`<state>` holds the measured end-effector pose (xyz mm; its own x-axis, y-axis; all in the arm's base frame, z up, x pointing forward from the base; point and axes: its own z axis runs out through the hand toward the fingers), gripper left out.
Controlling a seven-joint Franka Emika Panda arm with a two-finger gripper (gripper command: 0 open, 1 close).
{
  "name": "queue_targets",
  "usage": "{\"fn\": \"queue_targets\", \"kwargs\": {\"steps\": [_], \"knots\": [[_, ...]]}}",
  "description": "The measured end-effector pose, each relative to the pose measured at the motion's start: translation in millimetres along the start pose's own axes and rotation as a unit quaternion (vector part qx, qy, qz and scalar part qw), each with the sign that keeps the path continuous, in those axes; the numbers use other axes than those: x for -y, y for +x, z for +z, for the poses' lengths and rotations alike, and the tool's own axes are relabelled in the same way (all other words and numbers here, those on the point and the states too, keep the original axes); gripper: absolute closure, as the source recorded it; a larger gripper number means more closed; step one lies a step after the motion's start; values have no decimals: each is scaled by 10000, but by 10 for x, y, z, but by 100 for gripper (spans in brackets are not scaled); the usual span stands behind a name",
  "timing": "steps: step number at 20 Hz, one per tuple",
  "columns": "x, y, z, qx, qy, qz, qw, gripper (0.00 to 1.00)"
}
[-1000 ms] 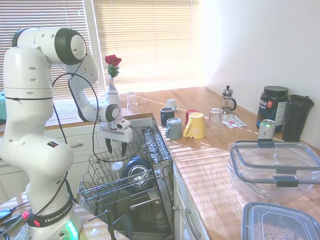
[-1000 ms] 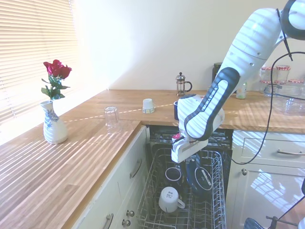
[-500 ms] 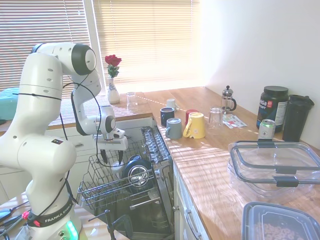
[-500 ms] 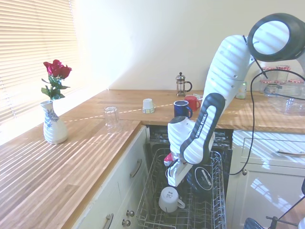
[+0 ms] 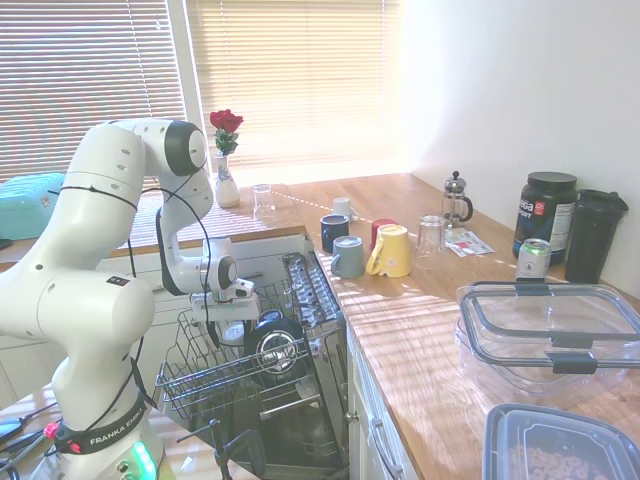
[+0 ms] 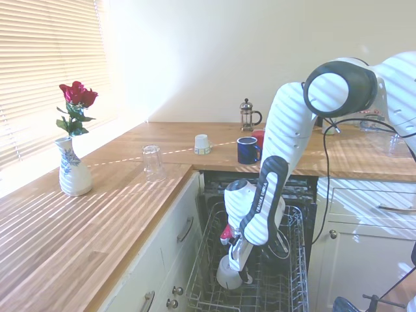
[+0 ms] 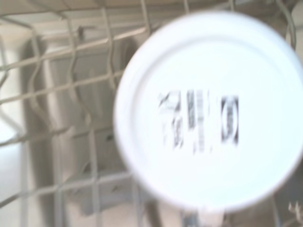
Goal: Unload the mug from the dish rack
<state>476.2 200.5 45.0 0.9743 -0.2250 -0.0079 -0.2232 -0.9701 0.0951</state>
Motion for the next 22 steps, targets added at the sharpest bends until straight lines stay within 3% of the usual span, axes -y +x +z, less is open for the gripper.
{"fn": "queue_targets", "kwargs": {"steps": [13, 14, 22], "knots": [[344, 129, 464, -171, -210, -288, 9992, 0], [350, 127, 473, -174, -220, -281, 9992, 100], [337, 145, 587, -147, -263, -189, 9994, 100]]}}
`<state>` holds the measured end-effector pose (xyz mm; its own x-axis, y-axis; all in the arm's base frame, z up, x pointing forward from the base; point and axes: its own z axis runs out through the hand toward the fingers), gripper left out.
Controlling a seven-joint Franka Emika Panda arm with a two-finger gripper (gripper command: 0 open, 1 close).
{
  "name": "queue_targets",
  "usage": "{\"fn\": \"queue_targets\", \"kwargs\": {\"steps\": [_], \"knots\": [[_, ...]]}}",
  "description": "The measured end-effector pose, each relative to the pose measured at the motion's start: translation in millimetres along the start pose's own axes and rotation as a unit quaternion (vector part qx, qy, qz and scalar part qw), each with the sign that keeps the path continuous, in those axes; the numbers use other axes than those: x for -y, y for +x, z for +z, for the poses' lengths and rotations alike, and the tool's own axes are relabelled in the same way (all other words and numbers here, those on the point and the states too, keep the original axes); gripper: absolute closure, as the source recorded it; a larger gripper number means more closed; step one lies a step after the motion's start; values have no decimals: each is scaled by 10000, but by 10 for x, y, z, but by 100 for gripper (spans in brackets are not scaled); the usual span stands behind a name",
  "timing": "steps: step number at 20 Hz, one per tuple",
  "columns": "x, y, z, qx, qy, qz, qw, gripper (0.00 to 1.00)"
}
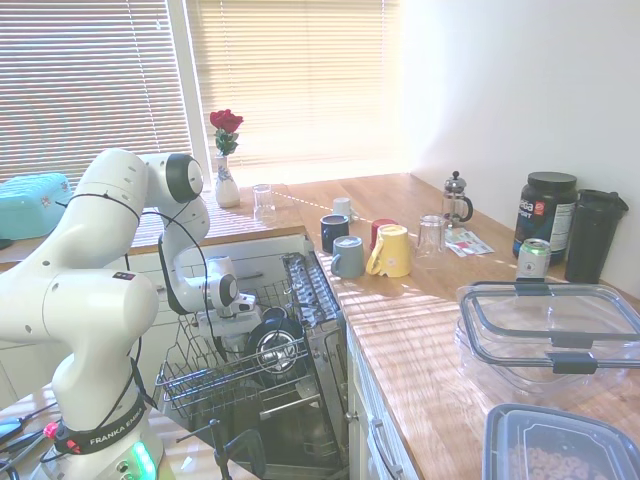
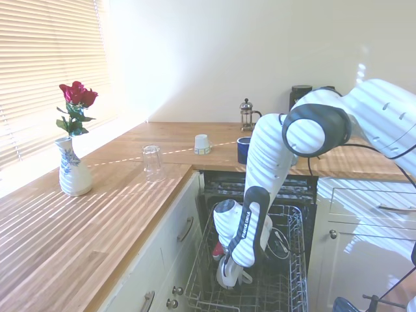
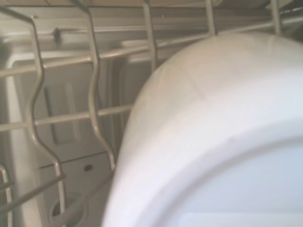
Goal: Unload the mug from the dish rack
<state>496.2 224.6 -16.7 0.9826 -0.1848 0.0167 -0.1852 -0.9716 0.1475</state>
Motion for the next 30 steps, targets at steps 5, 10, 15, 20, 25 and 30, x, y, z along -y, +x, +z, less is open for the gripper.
{"fn": "queue_targets", "kwargs": {"steps": [5, 10, 15, 20, 25, 30], "knots": [[-58, 67, -3, 7, 25, 68, 10000, 100], [-115, 123, -1, 33, 36, 82, 10000, 100], [-97, 169, -26, 80, -88, -73, 9999, 100], [104, 179, -137, 160, -478, -329, 9982, 100], [175, 191, -180, 251, -592, -352, 9973, 100], [168, 232, -211, 301, -646, -281, 9971, 100]]}}
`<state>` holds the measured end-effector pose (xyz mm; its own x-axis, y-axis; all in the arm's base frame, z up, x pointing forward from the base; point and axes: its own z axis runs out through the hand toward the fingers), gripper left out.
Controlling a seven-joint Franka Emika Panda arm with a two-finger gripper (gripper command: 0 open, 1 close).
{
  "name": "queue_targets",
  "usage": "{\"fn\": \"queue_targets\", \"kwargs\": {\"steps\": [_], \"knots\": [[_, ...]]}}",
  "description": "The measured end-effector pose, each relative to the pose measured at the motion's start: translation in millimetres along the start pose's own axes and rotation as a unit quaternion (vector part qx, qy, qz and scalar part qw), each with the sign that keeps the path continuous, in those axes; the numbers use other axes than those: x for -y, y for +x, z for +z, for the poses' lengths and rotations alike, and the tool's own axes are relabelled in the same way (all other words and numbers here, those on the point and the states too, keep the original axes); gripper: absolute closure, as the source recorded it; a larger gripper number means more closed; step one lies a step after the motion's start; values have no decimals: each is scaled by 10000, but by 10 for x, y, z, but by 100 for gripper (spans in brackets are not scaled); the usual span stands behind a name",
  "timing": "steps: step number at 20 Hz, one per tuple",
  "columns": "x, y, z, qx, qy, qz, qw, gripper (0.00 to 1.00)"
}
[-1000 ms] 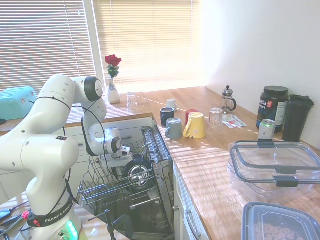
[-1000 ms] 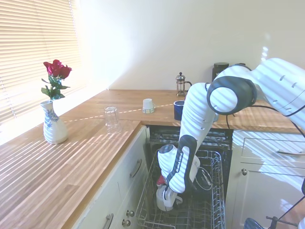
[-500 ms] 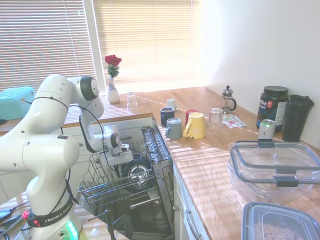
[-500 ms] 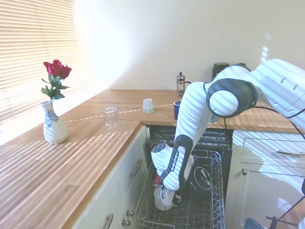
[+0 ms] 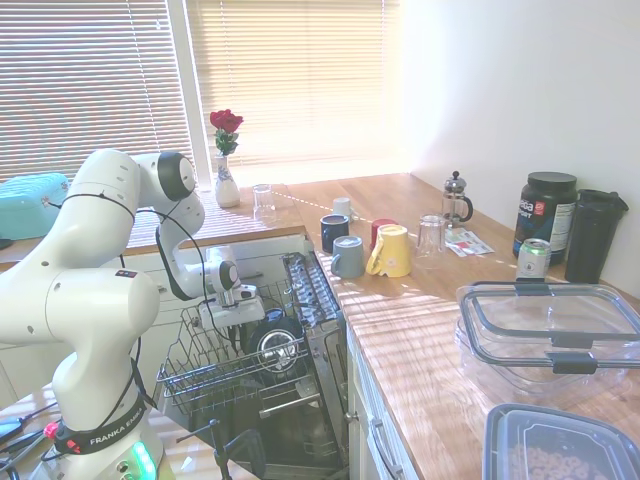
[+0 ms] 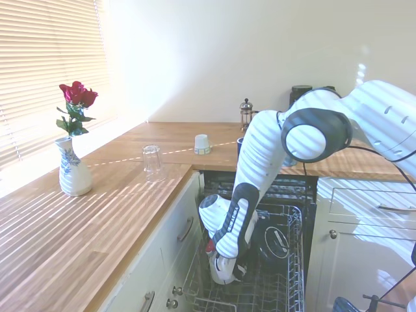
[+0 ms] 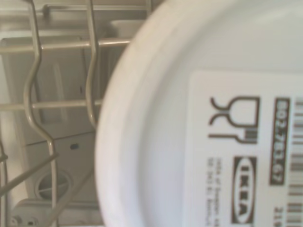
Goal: Unload the mug from the dish rack
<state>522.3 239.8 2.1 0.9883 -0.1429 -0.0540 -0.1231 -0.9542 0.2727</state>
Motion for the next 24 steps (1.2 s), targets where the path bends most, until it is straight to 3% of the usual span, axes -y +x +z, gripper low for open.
{"fn": "queue_targets", "kwargs": {"steps": [4, 9, 16, 24], "knots": [[-2, 3, -205, -51, 20, 3, 10000, 100], [-132, -72, -844, -369, 95, 21, 9993, 100], [-533, -154, -1375, -704, 168, 258, 9970, 100], [-1137, -338, -1794, -975, 460, 684, 9918, 100]]}}
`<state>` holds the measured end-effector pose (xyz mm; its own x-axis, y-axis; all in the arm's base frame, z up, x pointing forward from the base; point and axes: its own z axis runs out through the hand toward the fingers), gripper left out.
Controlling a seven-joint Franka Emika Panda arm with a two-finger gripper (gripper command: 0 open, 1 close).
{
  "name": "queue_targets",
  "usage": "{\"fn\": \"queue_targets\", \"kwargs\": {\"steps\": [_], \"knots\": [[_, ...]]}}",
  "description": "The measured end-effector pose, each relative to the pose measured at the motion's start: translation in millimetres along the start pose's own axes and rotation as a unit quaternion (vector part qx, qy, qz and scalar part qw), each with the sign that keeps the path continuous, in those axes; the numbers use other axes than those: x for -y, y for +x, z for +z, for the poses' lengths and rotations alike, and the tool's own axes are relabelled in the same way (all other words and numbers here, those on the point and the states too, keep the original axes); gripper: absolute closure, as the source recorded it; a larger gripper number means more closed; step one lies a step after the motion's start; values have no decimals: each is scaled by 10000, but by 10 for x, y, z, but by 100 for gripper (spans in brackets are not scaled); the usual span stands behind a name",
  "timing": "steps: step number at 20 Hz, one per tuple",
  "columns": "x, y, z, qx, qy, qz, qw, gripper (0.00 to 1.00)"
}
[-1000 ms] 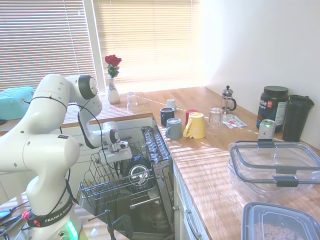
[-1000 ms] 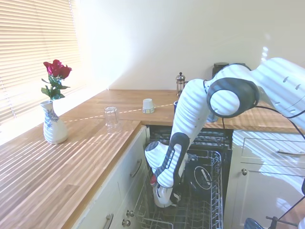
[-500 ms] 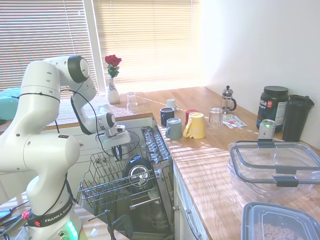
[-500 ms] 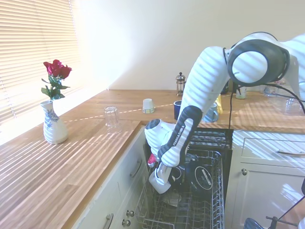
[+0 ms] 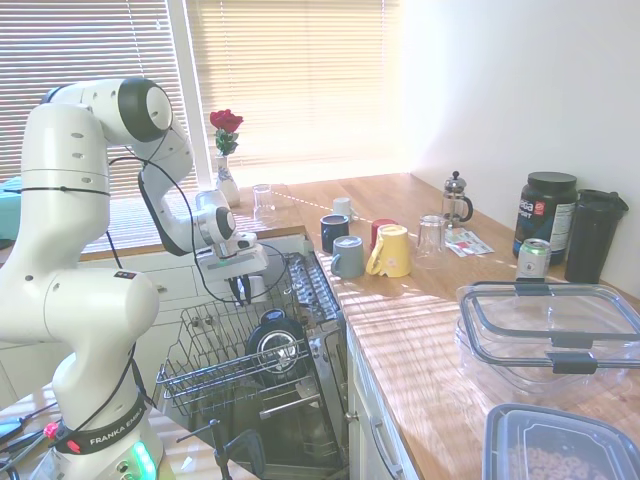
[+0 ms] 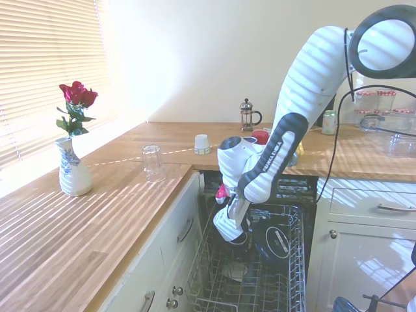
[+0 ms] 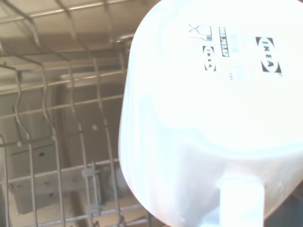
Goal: Unload the mug from the dish rack
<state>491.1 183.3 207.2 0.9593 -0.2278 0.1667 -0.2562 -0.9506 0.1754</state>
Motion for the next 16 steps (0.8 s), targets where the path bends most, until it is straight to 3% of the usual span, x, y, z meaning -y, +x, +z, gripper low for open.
{"fn": "queue_targets", "kwargs": {"steps": [8, 16], "knots": [[-700, 42, -565, -293, 273, 528, 9978, 100], [-1259, 330, -812, -359, 500, 832, 9946, 100]]}}
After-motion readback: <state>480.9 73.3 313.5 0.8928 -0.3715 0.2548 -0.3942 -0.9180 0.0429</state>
